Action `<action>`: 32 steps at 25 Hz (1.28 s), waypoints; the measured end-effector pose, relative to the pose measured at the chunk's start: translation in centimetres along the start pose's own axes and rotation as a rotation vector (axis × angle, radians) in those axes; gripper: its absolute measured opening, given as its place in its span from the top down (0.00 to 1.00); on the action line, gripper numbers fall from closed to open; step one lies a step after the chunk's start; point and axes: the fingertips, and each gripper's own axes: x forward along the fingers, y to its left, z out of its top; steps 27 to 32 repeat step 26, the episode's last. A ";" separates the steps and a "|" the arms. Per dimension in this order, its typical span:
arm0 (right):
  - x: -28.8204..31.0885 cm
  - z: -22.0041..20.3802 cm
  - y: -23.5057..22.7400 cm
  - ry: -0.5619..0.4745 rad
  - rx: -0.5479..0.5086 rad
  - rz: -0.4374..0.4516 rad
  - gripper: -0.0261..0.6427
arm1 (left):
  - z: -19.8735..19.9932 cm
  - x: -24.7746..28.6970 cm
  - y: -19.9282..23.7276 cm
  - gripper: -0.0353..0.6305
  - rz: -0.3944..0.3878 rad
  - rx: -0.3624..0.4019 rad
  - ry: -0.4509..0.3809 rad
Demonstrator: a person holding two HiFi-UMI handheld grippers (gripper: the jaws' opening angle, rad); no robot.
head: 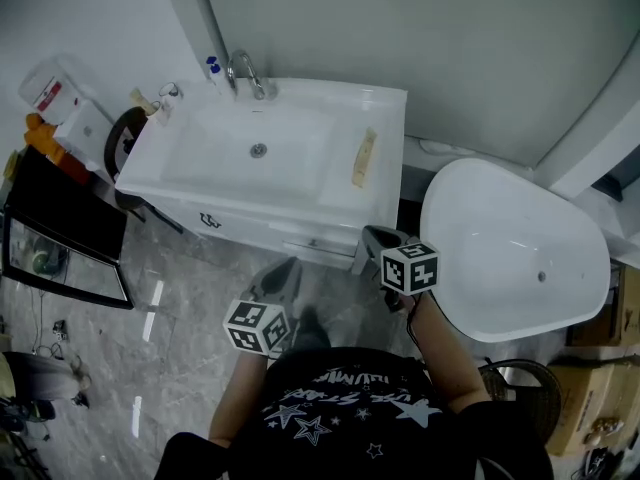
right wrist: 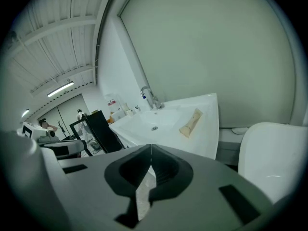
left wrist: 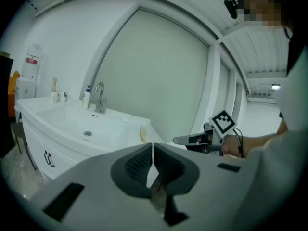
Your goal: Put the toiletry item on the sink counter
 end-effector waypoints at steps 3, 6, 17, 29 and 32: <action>-1.8 -1.5 0.2 0.011 -0.006 0.015 0.94 | -0.6 -0.9 -1.8 0.92 0.012 -0.003 -0.009; -3.9 -3.0 0.0 0.019 -0.004 0.029 0.94 | -1.5 -1.9 -3.6 0.92 0.031 -0.004 -0.008; -10.0 -7.0 0.5 0.055 -0.054 0.121 0.94 | -4.2 -6.1 -10.3 0.92 0.129 -0.024 -0.065; -12.1 -8.4 3.1 0.069 -0.086 0.199 0.94 | -5.2 -9.6 -13.2 0.92 0.184 -0.015 -0.077; -12.1 -8.4 3.1 0.069 -0.086 0.199 0.94 | -5.2 -9.6 -13.2 0.92 0.184 -0.015 -0.077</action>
